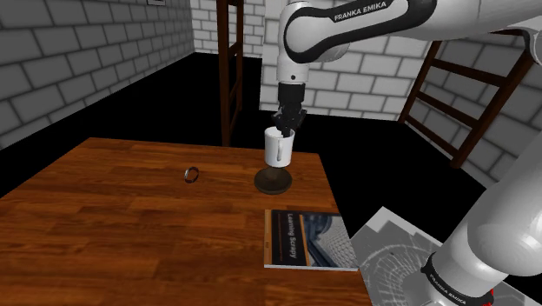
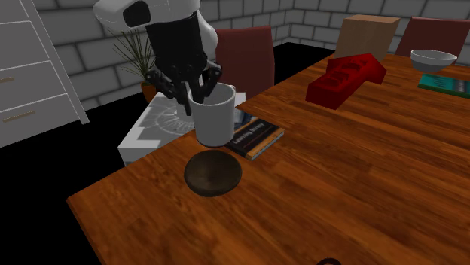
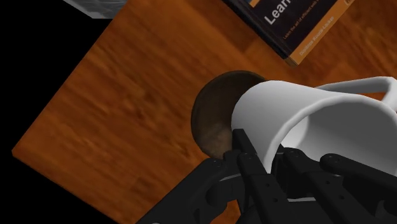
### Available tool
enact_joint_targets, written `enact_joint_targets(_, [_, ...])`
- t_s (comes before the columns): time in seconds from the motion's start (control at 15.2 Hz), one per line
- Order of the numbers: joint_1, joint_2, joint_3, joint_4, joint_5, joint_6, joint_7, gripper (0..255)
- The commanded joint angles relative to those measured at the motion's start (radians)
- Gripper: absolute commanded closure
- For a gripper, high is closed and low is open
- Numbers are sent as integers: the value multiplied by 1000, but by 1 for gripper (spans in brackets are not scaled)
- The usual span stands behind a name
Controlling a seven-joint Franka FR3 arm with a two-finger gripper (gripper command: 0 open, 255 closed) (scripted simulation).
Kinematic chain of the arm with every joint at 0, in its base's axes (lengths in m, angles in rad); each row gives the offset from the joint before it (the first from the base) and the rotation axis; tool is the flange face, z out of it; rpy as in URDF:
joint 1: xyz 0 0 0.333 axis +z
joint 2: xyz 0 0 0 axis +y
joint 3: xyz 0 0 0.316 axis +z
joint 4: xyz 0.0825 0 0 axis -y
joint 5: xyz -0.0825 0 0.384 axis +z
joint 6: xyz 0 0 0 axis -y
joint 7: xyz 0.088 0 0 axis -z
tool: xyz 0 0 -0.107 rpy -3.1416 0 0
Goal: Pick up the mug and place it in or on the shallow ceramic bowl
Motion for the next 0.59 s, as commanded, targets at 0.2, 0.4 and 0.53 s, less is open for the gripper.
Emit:
enact_joint_targets(0.2, [2, 14, 2, -55, -1, 69, -2, 255])
enact_joint_targets(0.4, [2, 25, 2, -82, -3, 108, -3, 255])
enact_joint_targets(0.53, [3, 34, 3, -100, -4, 134, -4, 255])
